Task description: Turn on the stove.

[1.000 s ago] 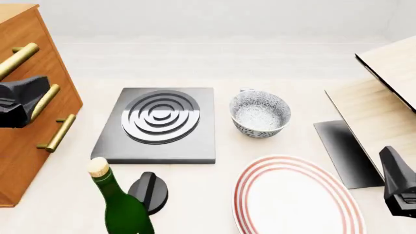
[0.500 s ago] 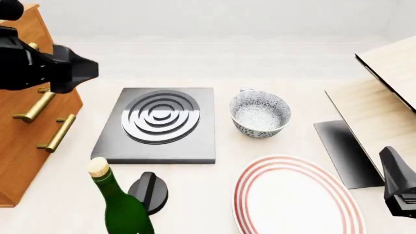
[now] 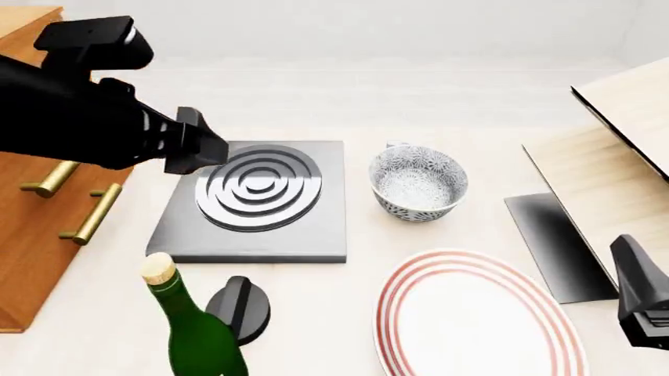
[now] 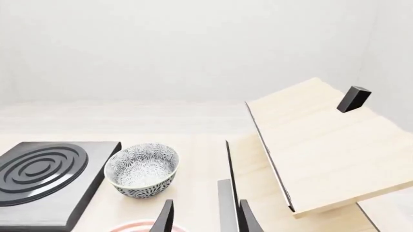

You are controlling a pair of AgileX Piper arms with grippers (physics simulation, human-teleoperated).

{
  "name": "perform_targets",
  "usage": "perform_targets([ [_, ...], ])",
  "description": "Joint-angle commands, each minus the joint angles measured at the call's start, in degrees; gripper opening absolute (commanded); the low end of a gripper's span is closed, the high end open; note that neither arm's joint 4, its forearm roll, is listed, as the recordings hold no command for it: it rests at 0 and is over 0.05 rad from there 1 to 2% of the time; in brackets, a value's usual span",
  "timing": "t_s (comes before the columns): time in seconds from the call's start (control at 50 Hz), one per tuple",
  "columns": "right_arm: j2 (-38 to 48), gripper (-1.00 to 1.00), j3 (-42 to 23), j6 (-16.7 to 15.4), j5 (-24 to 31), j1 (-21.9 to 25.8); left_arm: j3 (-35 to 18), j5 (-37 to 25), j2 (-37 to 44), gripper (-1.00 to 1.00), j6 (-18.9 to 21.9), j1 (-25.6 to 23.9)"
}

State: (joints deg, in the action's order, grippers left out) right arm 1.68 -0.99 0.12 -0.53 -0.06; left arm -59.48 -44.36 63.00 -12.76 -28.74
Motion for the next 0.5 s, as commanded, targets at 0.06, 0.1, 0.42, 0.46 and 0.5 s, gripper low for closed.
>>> perform_targets([
  [0.06, 0.16, 1.0, 0.01, -0.01, -0.17, 0.0, 2.69, 2.62, 2.6, 1.0, -2.4, -1.81],
  [0.1, 0.19, 1.0, 0.01, 0.0, -0.19, 0.01, 3.27, 3.44, 2.91, 1.0, -2.31, -1.47],
  [0.42, 0.14, 1.0, 0.01, 0.0, -0.16, 0.0, 7.24, 6.93, 4.45, 1.0, -2.54, 0.18],
  [0.46, 0.16, 1.0, 0.01, 0.0, -0.17, -0.01, 7.69, 7.65, 4.84, 1.0, -2.97, 0.44],
  [0.5, 0.15, 1.0, 0.01, -0.01, -0.16, 0.01, 8.12, 8.05, 4.93, 1.0, -3.26, 0.09],
])
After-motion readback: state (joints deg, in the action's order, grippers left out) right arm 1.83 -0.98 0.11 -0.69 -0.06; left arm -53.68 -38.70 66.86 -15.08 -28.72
